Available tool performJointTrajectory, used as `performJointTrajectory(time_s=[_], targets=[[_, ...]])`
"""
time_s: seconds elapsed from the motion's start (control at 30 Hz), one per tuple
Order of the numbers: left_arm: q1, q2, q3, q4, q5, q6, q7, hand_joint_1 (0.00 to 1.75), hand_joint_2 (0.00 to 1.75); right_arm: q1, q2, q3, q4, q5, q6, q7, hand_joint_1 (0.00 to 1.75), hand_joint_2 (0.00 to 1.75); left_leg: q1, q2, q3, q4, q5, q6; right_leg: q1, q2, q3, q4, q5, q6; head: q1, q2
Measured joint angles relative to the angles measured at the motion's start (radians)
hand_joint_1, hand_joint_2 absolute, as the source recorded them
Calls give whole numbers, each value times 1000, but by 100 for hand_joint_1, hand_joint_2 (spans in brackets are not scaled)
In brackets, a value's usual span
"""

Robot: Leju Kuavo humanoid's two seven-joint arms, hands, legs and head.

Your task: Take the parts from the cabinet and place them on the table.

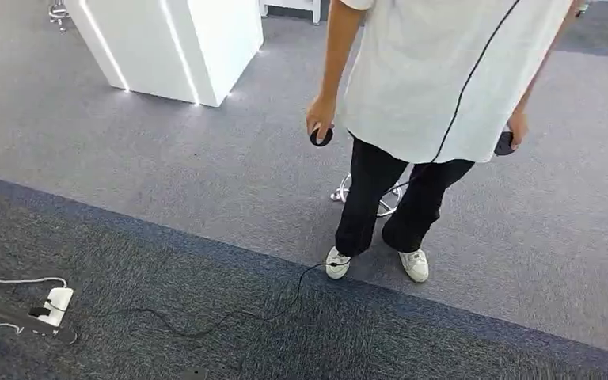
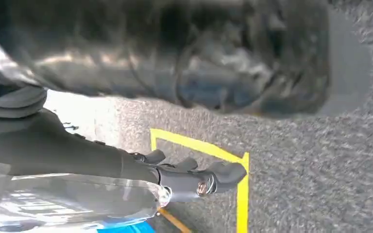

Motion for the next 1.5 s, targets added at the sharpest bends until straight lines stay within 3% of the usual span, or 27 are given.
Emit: performJointTrajectory(time_s=[0.07, 0.13, 0.2, 0.27, 0.3, 0.43, 0.47, 0.53, 0.6, 0.63, 0.67, 0.7, 0.77, 0.8, 0.83, 0.93, 0.97, 1.03, 1.1, 1.13, 1.2, 1.27, 1.3, 1.33, 1.43, 1.47, 1.5], targets=[[3, 0, -1, 0, 0, -2, 0, 0, 0, -2, 0, 0, 0, 8, -2, 2, 0, 0, -1, -31, -71, 160, -89, 2, 6, 16, -12, 1, 6, -9, 0, 0], [7, 0, -1, 0, 0, -2, 0, 0, 0, -2, 0, 0, 0, 8, -3, 4, 0, 0, -1, -37, -117, 255, -111, 5, 15, 31, -23, 4, 11, -15, 0, 0], [11, 0, -1, 0, 0, -2, 0, 0, 0, -1, 0, 0, 0, 8, -3, 5, 0, 0, -4, -38, -78, 173, -44, 16, 21, 43, -32, 11, 15, -15, 0, 0], [6, 0, -1, 0, 0, -2, 0, 0, 0, -1, 0, 0, 0, 8, -3, 6, 0, 0, -15, -42, 10, 1, 30, 37, 21, 51, -40, 17, 21, -10, 0, 0], [2, 2, -1, 0, 0, -2, 0, 0, 0, -1, 4, 0, 0, 8, -3, 6, 0, 0, -25, -48, 26, -51, 30, 46, 25, 52, -43, 23, 24, -6, 0, 0], [1, 3, -2, 0, 0, -2, 0, 0, 0, 1, 5, 0, 0, 8, -4, 6, 0, 0, -31, -44, 13, -57, 65, 62, 18, 55, -48, 11, 46, 23, 0, 0], [0, 3, -2, 0, 0, -2, 0, 0, 0, 1, 3, 0, 1, 8, -4, 7, 0, 0, -22, -35, 9, -69, 84, 69, 15, 50, -52, 26, 30, 24, 2, 0], [-1, 3, -2, 0, -1, -2, 0, 0, 0, 1, 3, 0, 1, 8, -5, 7, 0, 0, -24, -33, -10, -73, 101, 84, 12, 44, -83, 115, -81, 31, 5, 0], [1, 3, -2, 0, -1, -5, 0, 0, 0, 0, 3, 0, 1, 8, -6, 8, 0, 0, -24, -26, -34, -71, 117, 82, 8, 43, -121, 261, -172, 42, 4, 0], [1, 3, -2, 0, -1, -5, 0, 0, 0, 0, 3, 0, 1, 8, -6, 8, 0, 0, -24, -23, -46, -69, 124, 81, 6, 43, -123, 297, -181, 46, 4, 0], [1, 3, -2, 0, -1, -5, 0, 0, 0, 0, 3, 0, 1, 8, -6, 9, 0, 0, -23, -20, -56, -66, 131, 78, 3, 42, -105, 292, -165, 51, 4, 0], [1, 3, -2, 0, -1, -5, 0, 0, 0, 0, 2, 0, 1, 8, -6, 10, 0, 0, -22, -19, -71, -62, 138, 74, -1, 39, -65, 246, -135, 54, 4, 0], [1, 3, -2, 0, -1, -5, 0, 0, 0, 0, 2, 0, 1, 8, -7, 10, 0, 0, -18, -19, -96, -46, 149, 62, -9, 29, 65, 64, -82, 62, 4, 0], [2, 3, -2, 0, -2, -5, 0, 0, 0, -2, 2, 0, 1, 8, -7, 10, 0, 0, -19, -18, -107, -38, 152, 57, -10, 26, 108, -6, -106, 61, 4, 0], [2, 3, -2, 0, -2, -5, 1, 0, 0, -2, 2, 0, 1, 9, -7, 10, 0, 0, -19, -18, -109, -33, 156, 49, 2, 37, 99, 5, -89, 42, 0, 0], [-1, 1, -2, 0, -2, -4, 0, 0, 0, -1, 2, 0, 1, 11, -8, 10, 0, 0, -18, -17, -112, -35, 175, 26, 6, 37, 82, -2, -83, 17, 4, 0], [0, 2, -2, 0, -2, -4, 0, 0, 0, -1, 2, 0, 2, 11, -8, 10, 0, 0, -14, -22, -121, -26, 170, 21, -1, 34, 71, -8, -69, 5, 3, 0], [2, 2, -2, 0, -2, -4, 1, 0, 0, -6, 2, 0, 2, 12, -8, 10, 0, 0, -11, -34, -154, 47, 63, 17, 2, 33, 46, -8, -48, -11, 1, 0], [3, 2, -2, 0, -2, -4, 1, 0, 0, -3, 2, 0, 2, 13, -9, 11, 0, 0, -10, -37, -190, 200, -42, 13, 9, 32, 20, -7, -26, -15, 1, 0], [3, 2, -2, 0, -2, -4, 1, 0, 0, -2, 1, 0, 2, 14, -9, 10, 0, 0, -10, -37, -197, 253, -54, 12, 11, 32, 6, -5, -17, -14, 1, 0], [4, 2, -2, 0, -2, -4, 1, 0, 0, -2, 2, 0, 2, 16, -9, 10, 0, 0, -10, -37, -154, 239, -11, 17, 14, 32, -22, -1, 1, -13, 1, 0], [1, 2, -2, 0, -2, -4, 1, 0, 0, -2, 2, 0, 2, 17, -9, 10, 0, 0, -11, -38, -34, 78, 47, 26, 14, 36, -46, 9, 16, -7, 1, 0], [-1, 2, -2, 0, -2, -4, 1, 0, 0, -3, 2, 0, 2, 19, -9, 10, 0, 0, -11, -43, 27, -5, 41, 31, 13, 37, -52, 14, 21, -3, 0, 0], [-2, 2, -2, 0, -3, -4, 0, 0, 0, -2, 3, 0, 2, 20, -9, 11, 0, 0, -19, -46, 59, -69, 19, 33, 17, 37, -59, 19, 27, 4, 1, 0], [-1, 2, -2, 0, -5, -4, 1, 0, 0, -2, 3, 0, 2, 24, -9, 11, 0, 0, -26, -47, 42, -56, 37, 45, 11, 38, -55, 11, 50, 24, -2, 0], [0, 2, -2, 0, -5, -4, 1, 0, 0, 2, 3, 0, 2, 26, -10, 11, 0, 0, -17, -43, 35, -73, 56, 59, 14, 41, -58, 12, 56, 34, 0, 0], [-3, 1, -2, 0, -6, -5, 1, 0, 0, 1, 1, 0, 2, 26, -10, 11, 0, 0, -18, -35, 26, -73, 68, 69, 9, 41, -69, 32, 18, 34, 0, 0]])
